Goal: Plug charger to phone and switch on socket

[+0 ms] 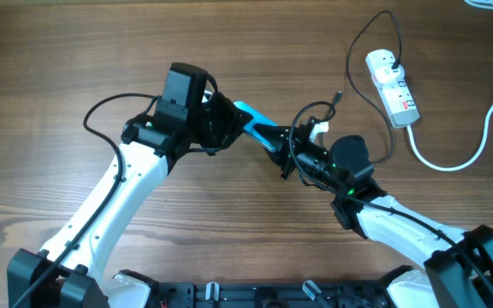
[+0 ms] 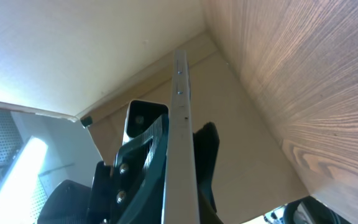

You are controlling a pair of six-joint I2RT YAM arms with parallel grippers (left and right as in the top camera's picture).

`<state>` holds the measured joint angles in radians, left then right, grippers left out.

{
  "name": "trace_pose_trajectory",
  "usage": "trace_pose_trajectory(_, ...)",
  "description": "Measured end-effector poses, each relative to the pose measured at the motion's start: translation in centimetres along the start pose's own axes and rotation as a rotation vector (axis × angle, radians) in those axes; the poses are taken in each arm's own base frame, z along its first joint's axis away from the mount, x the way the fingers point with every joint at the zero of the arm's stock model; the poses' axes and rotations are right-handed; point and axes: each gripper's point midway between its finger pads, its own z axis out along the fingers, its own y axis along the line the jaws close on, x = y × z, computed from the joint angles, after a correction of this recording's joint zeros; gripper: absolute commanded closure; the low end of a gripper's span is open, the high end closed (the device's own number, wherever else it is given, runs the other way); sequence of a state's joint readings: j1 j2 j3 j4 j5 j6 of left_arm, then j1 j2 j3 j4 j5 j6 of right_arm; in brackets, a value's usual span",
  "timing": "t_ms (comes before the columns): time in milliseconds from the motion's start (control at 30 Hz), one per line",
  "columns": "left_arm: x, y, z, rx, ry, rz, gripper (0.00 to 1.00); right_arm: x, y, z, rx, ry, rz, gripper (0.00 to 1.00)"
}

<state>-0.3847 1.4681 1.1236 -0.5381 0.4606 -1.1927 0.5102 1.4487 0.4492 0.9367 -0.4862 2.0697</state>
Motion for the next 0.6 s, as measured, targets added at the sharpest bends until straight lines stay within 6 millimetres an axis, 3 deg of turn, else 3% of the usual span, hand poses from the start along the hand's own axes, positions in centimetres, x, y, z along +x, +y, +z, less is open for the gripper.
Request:
trace_pose_trajectory(100,-0.1,-0.1,0.2,0.005,0.003,-0.045,0.95,-0.3,-0.2,0.0,0.006,-0.013,0.044,0.96)
trace_pose_trajectory(400,-0.4,-1.0,0.3,0.045,0.005,-0.095,0.96,-0.6,0.4,0.1,-0.01,-0.028,0.047,0.96)
trace_pose_trajectory(600,-0.5,-0.6,0.7,0.03,0.008,-0.108,0.96,-1.0,-0.3,0.2,0.028,-0.048,0.069,0.83)
